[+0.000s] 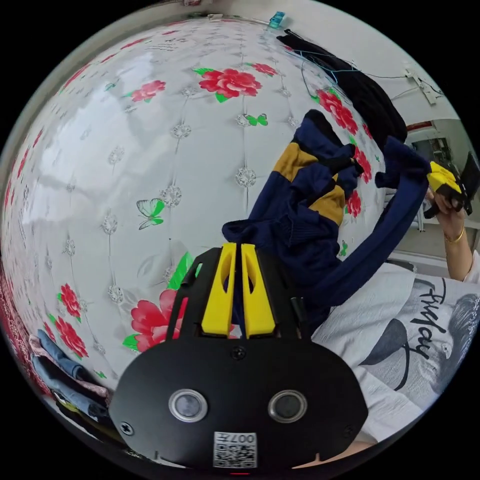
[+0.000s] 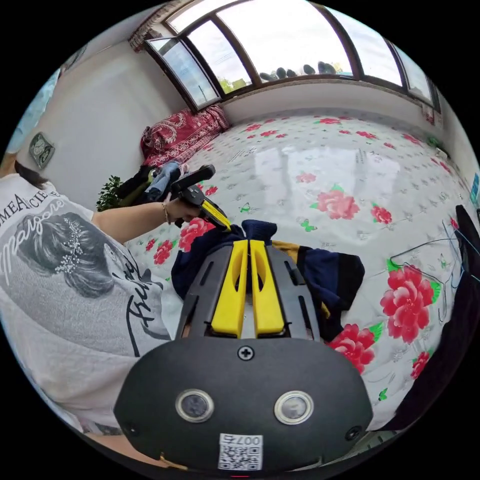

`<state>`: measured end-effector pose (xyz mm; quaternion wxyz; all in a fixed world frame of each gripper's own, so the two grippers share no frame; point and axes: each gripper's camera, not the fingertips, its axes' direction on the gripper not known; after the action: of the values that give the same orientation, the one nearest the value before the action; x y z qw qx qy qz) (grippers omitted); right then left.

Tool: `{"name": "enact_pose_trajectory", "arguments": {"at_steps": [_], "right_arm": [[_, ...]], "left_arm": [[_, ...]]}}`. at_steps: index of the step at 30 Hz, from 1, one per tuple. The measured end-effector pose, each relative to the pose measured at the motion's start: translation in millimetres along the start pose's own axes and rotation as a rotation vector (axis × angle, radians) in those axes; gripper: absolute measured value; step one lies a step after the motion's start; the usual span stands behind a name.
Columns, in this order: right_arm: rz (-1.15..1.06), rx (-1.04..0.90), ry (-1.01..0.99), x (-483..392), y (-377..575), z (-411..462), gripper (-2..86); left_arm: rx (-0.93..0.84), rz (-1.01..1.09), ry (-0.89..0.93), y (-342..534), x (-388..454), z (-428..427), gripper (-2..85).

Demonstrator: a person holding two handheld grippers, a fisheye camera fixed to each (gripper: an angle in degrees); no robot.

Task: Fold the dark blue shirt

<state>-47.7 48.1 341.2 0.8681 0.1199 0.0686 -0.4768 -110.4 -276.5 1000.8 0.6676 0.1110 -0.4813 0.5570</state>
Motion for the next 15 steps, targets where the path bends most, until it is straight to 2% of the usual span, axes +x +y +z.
{"name": "enact_pose_trajectory", "arguments": {"at_steps": [5,8,10,12,15], "right_arm": [[-0.141,0.206,0.138,-13,-55,-96,-0.2],[-0.262,0.362,0.242,-43,-109,-163,-0.2],[-0.345,0.501,0.358,-79,-137,-220,-0.3],[-0.362,0.612,0.445,-104,-144,-263,-0.3],[-0.344,0.754,0.581,-134,-132,-326,-0.3]], "left_arm": [[0.166,-0.068,-0.193,-35,-14,-112,-0.9],[0.319,-0.173,-0.308,-35,-26,-220,-0.9],[0.476,-0.258,-0.356,-13,-24,-305,-0.9],[0.567,-0.301,-0.389,9,-11,-354,-0.9],[0.664,-0.377,-0.549,48,36,-406,-0.9]]}}
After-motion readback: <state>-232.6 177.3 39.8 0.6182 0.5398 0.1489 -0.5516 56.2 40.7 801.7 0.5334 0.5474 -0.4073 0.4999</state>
